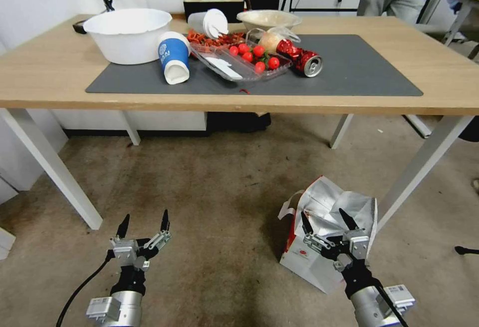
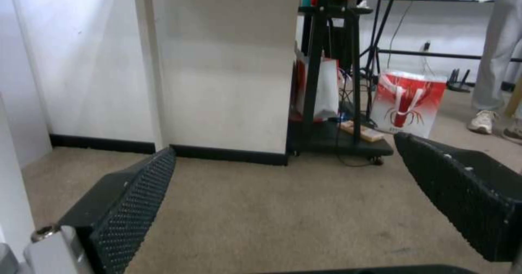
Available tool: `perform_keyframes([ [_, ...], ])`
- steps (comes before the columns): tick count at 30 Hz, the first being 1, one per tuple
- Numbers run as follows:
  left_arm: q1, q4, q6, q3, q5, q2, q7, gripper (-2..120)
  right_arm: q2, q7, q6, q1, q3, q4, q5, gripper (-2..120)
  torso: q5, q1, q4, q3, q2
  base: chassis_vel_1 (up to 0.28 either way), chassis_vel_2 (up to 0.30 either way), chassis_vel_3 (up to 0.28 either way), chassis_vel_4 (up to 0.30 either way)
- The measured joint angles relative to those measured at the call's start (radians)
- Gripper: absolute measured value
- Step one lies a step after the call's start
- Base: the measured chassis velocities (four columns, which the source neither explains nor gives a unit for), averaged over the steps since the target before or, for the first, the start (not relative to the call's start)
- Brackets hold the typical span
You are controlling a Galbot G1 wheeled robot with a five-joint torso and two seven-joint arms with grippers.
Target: Pick up the food delivery bag from the floor and place it on the table.
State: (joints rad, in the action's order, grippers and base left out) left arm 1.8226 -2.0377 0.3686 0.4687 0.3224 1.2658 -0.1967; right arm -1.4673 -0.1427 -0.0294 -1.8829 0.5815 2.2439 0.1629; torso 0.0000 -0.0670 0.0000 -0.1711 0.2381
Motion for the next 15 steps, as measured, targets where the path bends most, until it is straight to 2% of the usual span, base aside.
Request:
perform_keyframes([
  [15,-0.006,0.009,0.000,-0.002,0.004,-0.001,0.002,100,-0.004,0.000,0.001,0.002,-0.002,-0.009,0.002,100,0.0000,0.014,0.0000,0.046,-0.060,0.000,0.000,0.000,0.000],
])
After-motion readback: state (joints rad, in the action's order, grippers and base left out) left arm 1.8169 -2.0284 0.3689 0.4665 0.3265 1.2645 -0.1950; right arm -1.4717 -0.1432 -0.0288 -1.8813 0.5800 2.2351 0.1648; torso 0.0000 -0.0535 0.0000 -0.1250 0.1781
